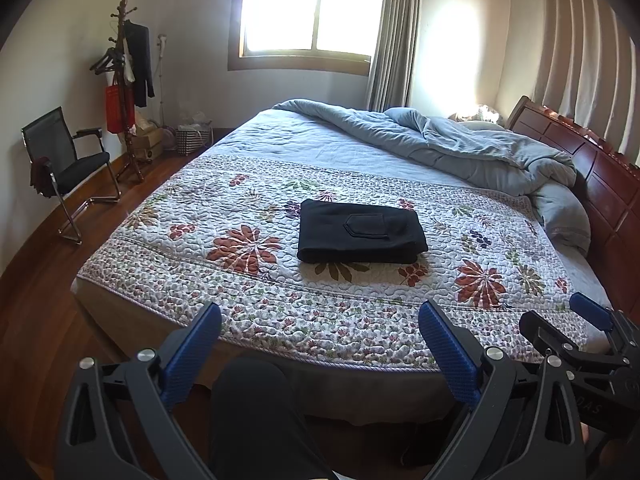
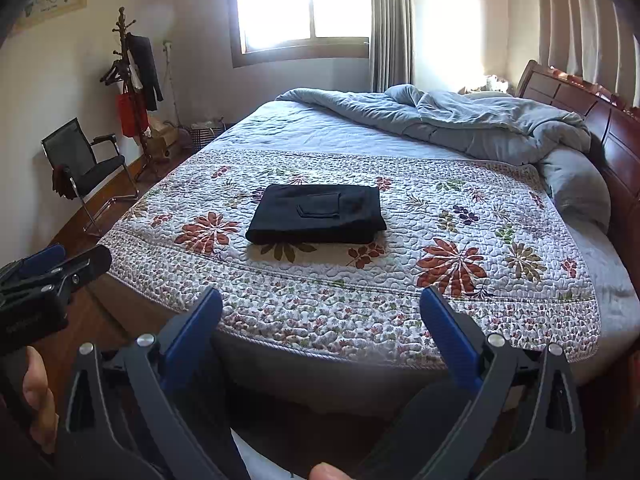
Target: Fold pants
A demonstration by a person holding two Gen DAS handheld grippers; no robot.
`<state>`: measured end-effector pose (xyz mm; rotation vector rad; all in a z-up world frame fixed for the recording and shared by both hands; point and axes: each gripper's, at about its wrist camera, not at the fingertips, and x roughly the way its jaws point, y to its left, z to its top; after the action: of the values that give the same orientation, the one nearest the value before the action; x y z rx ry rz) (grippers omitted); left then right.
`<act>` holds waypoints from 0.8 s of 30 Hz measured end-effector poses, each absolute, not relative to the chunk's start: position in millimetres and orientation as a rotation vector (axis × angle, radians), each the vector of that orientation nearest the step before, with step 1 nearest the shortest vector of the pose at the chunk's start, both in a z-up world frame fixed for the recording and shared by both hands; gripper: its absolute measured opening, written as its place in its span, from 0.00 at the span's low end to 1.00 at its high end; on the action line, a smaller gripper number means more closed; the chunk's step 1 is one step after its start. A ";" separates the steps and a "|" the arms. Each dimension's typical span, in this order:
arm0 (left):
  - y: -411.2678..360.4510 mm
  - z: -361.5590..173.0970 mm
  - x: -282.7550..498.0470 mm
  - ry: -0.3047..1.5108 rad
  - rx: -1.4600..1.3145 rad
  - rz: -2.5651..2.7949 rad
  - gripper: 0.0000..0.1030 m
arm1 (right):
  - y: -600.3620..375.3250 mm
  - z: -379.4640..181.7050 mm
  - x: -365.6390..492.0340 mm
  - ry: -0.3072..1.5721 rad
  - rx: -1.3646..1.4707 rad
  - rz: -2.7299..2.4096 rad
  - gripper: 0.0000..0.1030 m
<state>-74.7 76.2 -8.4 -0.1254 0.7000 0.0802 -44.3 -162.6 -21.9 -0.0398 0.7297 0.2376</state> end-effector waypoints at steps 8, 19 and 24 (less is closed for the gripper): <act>71.9 -8.7 -74.8 0.691 -0.104 0.068 0.96 | -162.9 -23.3 -45.0 0.731 -0.034 0.235 0.96; 73.5 -12.9 -71.3 0.720 -0.143 0.045 0.96 | -165.7 -26.0 -45.4 0.735 -0.026 0.225 0.96; 76.2 -10.6 -70.8 0.715 -0.137 0.069 0.96 | -163.4 -25.7 -45.5 0.734 -0.030 0.229 0.96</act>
<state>-70.8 76.2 -10.6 -0.1369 0.7150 0.0693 -45.5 -163.4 -25.7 -0.0296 0.7341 0.2287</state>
